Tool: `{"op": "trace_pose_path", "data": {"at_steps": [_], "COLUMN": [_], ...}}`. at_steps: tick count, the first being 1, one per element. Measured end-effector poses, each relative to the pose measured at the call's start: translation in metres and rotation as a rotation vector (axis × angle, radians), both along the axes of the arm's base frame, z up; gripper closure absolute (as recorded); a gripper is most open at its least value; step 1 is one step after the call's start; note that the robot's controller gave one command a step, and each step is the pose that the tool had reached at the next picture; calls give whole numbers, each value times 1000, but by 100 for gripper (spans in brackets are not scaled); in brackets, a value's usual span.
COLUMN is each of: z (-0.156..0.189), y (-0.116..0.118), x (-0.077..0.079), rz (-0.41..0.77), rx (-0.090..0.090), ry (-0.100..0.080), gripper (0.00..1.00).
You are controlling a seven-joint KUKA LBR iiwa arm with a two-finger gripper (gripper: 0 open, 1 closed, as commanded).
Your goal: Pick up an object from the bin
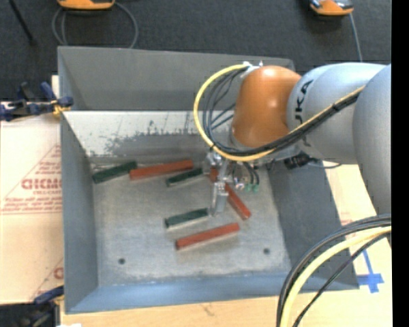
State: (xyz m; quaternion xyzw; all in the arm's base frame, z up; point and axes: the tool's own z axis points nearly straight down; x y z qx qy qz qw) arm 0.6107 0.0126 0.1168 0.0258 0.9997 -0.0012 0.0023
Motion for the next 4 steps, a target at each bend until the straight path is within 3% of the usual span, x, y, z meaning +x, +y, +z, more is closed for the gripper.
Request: {"op": "trace_pose_path", "data": {"at_steps": [1,2,3,4], "z": [-48,-43,79,114], "y": [29,29,15,0], "x": [-48,-44,-40,-17], "rz": [48,43,46,327], "rx": [2,5,1,-1], "ry": [7,-4,-8,-3], "gripper": [0,100,100,100]}}
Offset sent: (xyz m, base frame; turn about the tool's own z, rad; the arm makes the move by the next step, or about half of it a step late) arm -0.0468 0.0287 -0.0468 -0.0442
